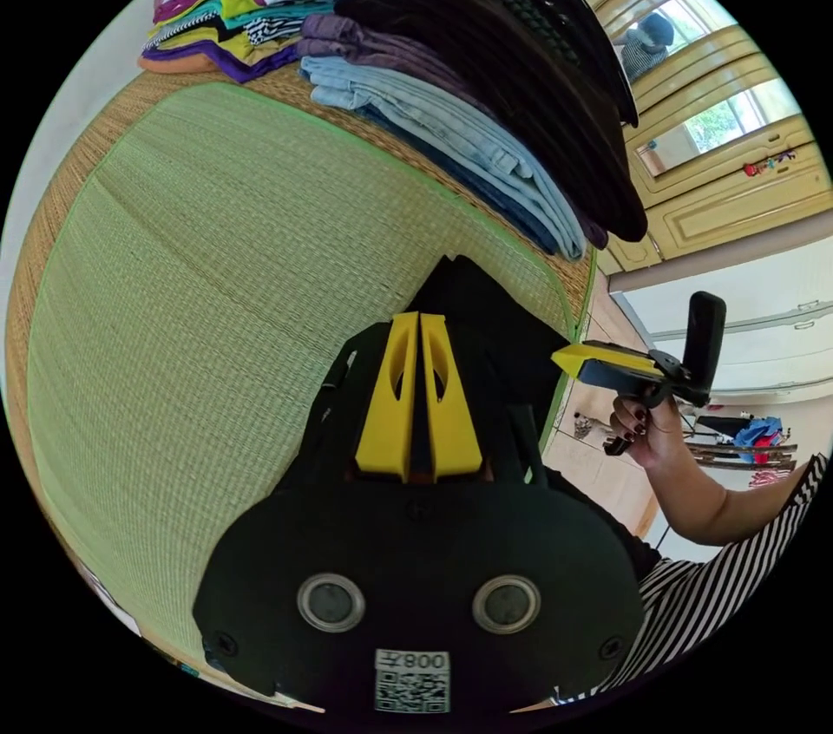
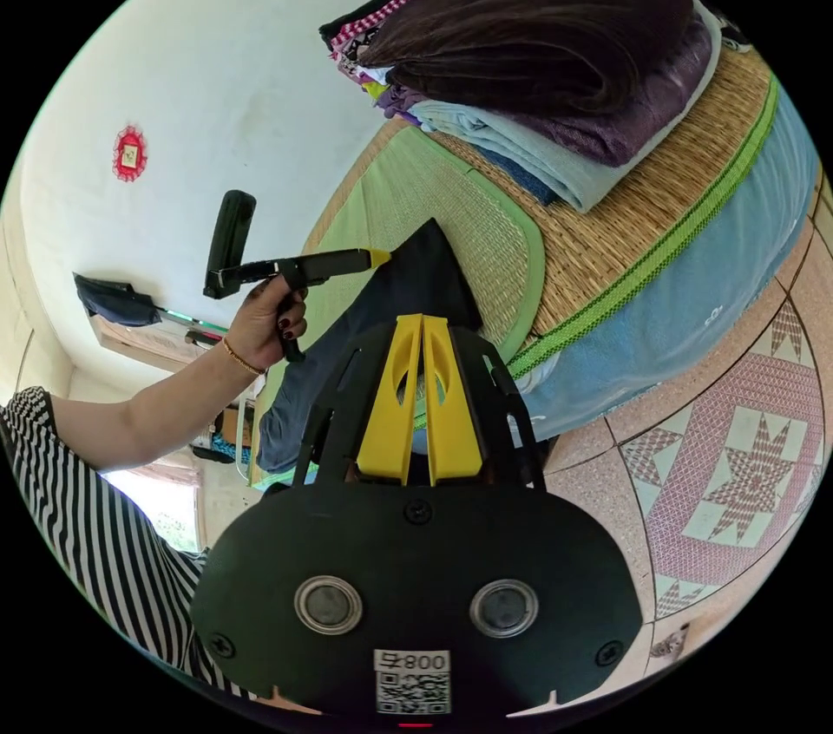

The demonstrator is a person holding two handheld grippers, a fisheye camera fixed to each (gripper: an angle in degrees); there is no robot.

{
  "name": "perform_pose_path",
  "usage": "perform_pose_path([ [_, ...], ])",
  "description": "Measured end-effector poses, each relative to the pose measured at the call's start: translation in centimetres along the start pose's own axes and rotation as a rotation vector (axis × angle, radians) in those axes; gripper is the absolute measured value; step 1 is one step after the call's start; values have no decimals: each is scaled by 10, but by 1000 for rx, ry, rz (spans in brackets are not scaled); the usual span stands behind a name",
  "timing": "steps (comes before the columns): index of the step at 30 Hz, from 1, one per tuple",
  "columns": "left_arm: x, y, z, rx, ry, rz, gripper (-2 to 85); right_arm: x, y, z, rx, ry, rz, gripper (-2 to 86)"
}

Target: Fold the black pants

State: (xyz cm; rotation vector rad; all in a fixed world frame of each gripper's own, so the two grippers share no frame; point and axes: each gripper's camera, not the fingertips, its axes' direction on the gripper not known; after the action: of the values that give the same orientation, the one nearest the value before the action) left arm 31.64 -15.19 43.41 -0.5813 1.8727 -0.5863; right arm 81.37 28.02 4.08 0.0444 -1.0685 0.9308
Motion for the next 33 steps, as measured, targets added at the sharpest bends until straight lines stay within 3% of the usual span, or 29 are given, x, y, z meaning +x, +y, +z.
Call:
perform_pose_path([
  [12, 16, -11, -129, 75, 22, -112, 7, -8, -24, 53, -101, 95, -62, 1],
  [17, -8, 70, -224, 156, 123, -258, 14, -26, -27, 63, -85, 101, -123, 2],
  [21, -35, 151, -295, 189, 21, -462, 13, -55, -29, 85, -106, 26, -231, 5],
  [26, -61, 231, -340, 65, -35, -737, 4, -127, -45, 186, -335, -159, -443, 27],
  [33, -38, 232, -405, 208, 45, -738, 2, -226, -59, 332, -623, -217, -690, 70],
])
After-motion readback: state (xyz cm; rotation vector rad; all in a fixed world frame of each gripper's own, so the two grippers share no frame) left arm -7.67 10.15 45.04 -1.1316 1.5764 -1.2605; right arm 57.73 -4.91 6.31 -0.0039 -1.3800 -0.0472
